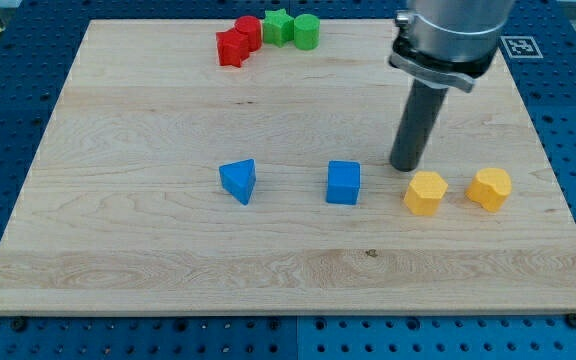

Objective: Push the blue cube slightly downwards

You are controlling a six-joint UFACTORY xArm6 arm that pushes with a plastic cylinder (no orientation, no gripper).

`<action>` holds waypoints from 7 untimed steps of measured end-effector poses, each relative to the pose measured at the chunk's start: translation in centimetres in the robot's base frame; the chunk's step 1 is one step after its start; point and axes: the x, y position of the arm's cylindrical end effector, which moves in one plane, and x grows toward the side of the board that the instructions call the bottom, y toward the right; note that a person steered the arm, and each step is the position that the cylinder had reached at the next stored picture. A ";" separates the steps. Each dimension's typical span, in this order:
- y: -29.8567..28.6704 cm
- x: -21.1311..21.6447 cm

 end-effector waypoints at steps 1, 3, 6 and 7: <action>-3.0 0.0; -3.7 0.0; -6.3 0.0; -6.3 0.2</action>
